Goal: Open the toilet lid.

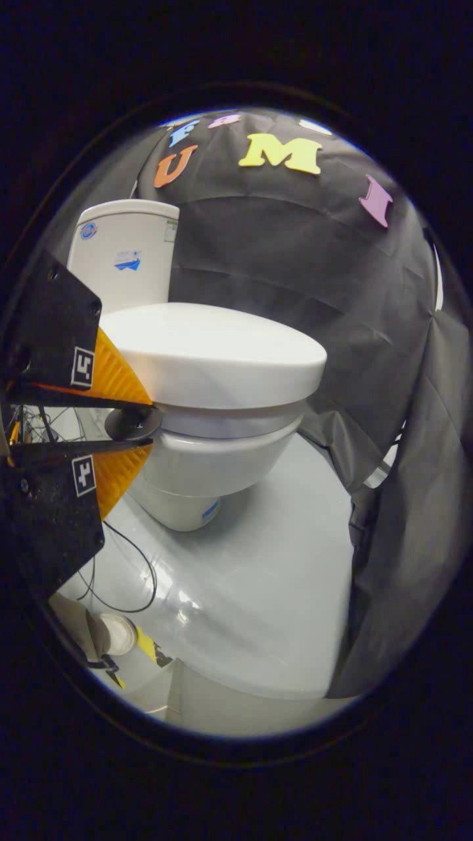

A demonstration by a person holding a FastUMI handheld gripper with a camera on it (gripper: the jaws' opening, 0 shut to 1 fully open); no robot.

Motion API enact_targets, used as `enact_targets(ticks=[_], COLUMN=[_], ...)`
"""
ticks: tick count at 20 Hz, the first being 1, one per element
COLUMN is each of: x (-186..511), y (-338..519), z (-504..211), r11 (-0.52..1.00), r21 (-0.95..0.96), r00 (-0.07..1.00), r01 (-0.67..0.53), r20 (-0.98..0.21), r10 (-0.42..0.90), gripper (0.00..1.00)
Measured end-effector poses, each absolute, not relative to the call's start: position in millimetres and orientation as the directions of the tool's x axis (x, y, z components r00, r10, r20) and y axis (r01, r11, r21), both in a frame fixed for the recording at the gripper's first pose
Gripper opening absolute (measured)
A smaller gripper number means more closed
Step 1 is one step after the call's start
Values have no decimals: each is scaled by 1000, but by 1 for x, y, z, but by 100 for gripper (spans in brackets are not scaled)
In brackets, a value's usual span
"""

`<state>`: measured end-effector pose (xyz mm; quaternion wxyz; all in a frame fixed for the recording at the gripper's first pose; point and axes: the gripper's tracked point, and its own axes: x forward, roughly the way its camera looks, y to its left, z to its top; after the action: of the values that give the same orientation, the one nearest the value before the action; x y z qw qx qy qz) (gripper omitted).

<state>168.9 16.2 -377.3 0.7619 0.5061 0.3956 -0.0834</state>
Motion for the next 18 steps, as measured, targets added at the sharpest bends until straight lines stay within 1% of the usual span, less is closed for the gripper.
enact_targets(ticks=[3, 4, 6, 9, 18], x=[167, 168, 168, 170, 176], y=[18, 19, 20, 20, 25], z=[-369, -367, -363, -353, -317], r11=[425, 419, 429, 442, 497], r21=[740, 749, 754, 761, 751], r00=[690, 696, 705, 719, 739], r01=[522, 512, 497, 474, 435], r20=[-659, -648, -639, -625, -613], r10=[299, 308, 307, 304, 280], gripper=[17, 13, 8, 6, 5])
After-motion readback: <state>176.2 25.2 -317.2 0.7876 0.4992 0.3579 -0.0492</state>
